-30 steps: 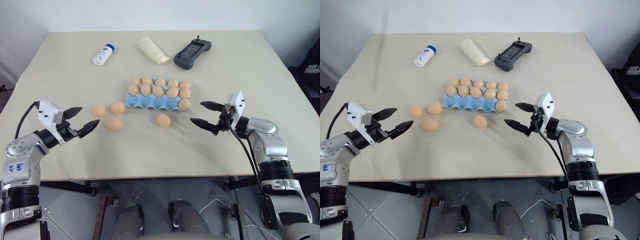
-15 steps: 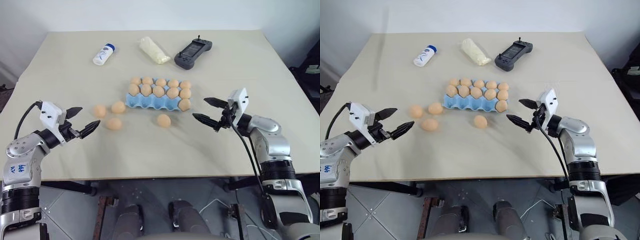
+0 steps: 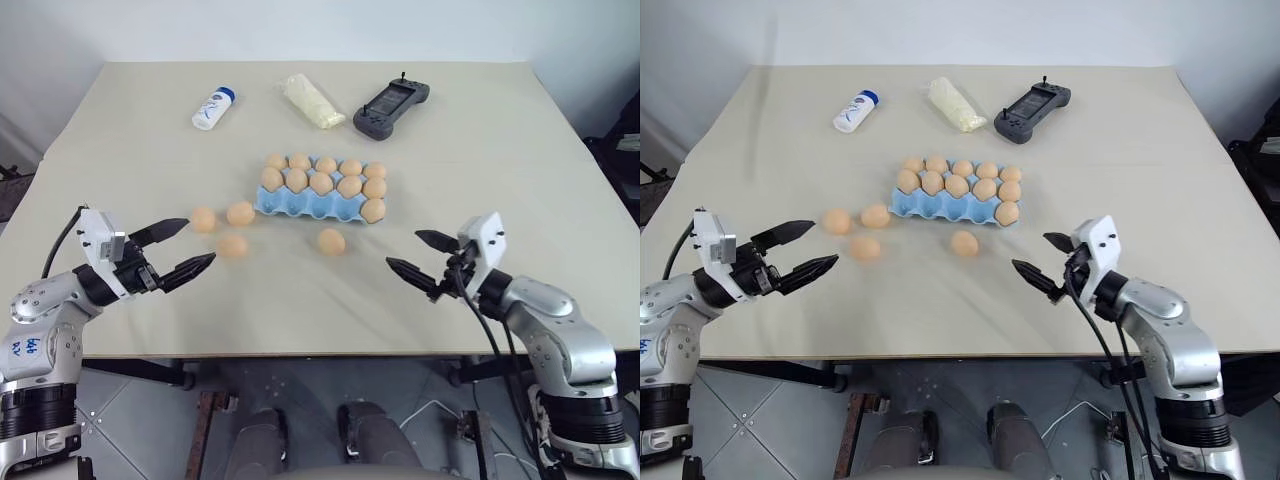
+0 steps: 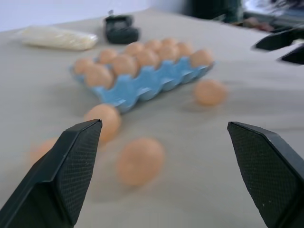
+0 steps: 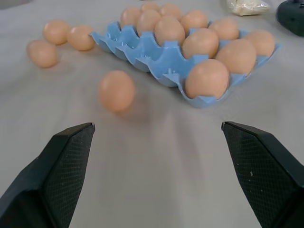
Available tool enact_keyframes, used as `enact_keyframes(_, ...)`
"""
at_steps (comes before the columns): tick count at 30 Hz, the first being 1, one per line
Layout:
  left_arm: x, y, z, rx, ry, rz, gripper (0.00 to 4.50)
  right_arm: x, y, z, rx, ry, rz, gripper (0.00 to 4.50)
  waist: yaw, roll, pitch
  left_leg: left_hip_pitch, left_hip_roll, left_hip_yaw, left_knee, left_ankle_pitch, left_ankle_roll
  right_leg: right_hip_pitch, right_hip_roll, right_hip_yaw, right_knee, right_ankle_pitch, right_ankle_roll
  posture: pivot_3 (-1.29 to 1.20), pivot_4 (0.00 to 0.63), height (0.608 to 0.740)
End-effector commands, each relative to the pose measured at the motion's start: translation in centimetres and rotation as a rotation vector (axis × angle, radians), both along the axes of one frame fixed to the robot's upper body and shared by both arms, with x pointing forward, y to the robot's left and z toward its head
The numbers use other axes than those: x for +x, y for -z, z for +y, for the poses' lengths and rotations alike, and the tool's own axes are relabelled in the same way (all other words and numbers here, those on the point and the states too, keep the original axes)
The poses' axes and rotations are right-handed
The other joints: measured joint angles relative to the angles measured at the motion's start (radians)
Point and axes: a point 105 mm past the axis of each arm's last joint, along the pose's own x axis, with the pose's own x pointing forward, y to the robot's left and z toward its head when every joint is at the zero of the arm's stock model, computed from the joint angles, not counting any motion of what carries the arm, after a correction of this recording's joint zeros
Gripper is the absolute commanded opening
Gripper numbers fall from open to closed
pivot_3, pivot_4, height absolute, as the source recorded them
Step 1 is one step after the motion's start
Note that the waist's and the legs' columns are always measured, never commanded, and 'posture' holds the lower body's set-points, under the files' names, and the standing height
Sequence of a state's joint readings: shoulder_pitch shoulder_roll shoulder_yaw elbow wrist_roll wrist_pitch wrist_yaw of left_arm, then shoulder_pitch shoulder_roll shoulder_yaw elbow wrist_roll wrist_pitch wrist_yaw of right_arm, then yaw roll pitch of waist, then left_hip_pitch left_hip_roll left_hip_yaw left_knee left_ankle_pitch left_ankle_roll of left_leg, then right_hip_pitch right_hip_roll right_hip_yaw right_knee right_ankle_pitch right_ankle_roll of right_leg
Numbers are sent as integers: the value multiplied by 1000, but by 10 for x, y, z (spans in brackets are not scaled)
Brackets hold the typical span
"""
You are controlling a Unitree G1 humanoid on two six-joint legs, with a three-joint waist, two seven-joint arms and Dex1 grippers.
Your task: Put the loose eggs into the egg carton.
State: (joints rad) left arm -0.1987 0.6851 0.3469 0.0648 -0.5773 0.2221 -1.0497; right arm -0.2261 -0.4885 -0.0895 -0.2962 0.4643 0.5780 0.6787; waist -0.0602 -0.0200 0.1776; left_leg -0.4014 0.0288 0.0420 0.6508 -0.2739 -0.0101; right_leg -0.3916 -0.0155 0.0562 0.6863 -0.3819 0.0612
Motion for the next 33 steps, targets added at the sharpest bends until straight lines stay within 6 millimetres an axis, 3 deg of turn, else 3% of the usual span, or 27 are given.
enact_keyframes(1, -10, -9, -4, 11, 58, -67, 4500, 1, -8, 19, 10, -52, -12, 4481, 1, 0, 0, 0, 0, 0, 0, 0, 0, 0, 0, 0, 0, 0, 0, 0, 150, 740)
enact_keyframes(13, -20, 2, 10, 77, 30, -123, 4500, 26, 5, 73, -52, -161, -44, 4481, 1, 0, 0, -1, 0, 0, -1, 0, 1, 0, 0, 0, -4, 0, 0, 0, 150, 740)
enact_keyframes(20, -29, 4, 8, 68, 13, -131, 4500, 47, 20, 85, -126, -118, -81, 4481, -3, 0, 0, -1, 0, -1, -2, 0, 1, -1, 0, -1, -4, 0, 0, 0, 150, 740)
enact_keyframes(30, -30, 1, 9, 58, -5, -144, 4500, 60, 23, 101, -84, -105, -103, 4481, -12, 0, 0, -1, 0, -1, -2, 0, 1, -1, 0, -1, -3, 0, 0, 0, 150, 740)
enact_keyframes(33, -30, 0, 9, 54, -8, -145, 4500, 61, 21, 101, -71, -101, -110, 3584, -19, 0, 0, -1, 0, -1, -2, 0, 1, -1, -1, -1, -3, 0, 0, 0, 150, 740)
